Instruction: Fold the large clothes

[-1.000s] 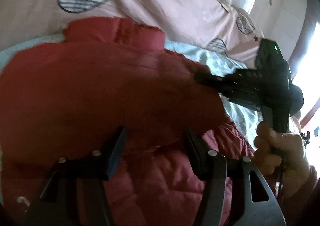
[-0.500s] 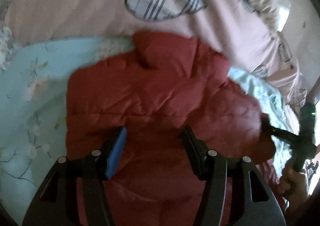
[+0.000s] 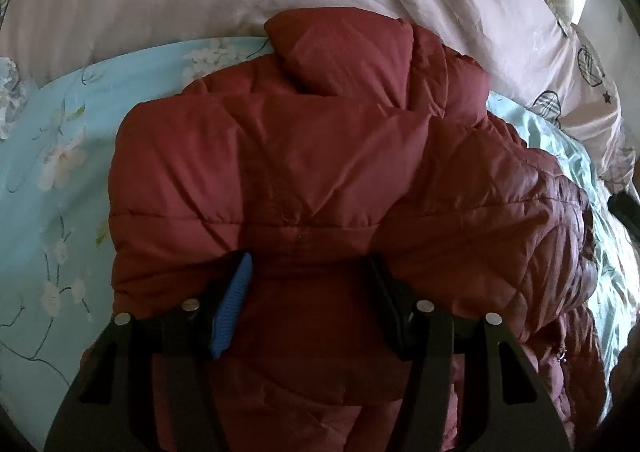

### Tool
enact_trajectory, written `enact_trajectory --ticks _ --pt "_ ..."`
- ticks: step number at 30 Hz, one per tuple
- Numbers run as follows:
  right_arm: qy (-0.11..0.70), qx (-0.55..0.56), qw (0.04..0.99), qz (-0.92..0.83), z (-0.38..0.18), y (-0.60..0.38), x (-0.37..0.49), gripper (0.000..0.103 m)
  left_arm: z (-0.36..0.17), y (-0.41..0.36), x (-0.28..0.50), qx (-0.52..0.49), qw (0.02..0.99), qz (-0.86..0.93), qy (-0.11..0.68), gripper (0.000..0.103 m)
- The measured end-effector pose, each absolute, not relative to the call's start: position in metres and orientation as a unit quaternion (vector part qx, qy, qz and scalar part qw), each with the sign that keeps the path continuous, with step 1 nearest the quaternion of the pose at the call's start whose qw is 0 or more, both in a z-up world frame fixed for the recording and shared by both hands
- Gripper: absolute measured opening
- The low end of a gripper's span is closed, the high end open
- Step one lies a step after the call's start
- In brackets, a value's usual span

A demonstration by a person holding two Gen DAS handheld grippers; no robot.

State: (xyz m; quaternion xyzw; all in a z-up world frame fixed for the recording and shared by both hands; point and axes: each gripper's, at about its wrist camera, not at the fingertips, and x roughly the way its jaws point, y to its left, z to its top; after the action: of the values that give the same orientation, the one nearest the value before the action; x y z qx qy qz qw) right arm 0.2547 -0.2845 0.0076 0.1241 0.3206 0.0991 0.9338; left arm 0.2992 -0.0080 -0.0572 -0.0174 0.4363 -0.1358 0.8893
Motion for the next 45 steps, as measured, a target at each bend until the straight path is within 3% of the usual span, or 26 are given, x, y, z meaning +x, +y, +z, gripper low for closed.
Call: enact_trajectory --ticks 7,11,32,45 --pt "0.405 0.046 0.911 0.066 -0.052 -0.259 0.284 0.031 -0.058 -0.009 0.298 -0.013 0.890 -0.133 0.436 0.058" --pt "0.413 0.023 0.910 0.040 -0.066 -0.264 0.287 0.031 -0.052 0.000 0.291 -0.024 0.889 -0.139 0.436 0.058" --pt "0.419 0.082 0.903 0.050 -0.076 -0.288 0.289 0.031 -0.068 0.013 0.293 -0.017 0.885 -0.120 0.449 0.058" --pt "0.420 0.096 0.901 0.049 -0.053 -0.290 0.275 0.035 -0.046 0.022 0.278 -0.025 0.886 -0.118 0.448 0.058"
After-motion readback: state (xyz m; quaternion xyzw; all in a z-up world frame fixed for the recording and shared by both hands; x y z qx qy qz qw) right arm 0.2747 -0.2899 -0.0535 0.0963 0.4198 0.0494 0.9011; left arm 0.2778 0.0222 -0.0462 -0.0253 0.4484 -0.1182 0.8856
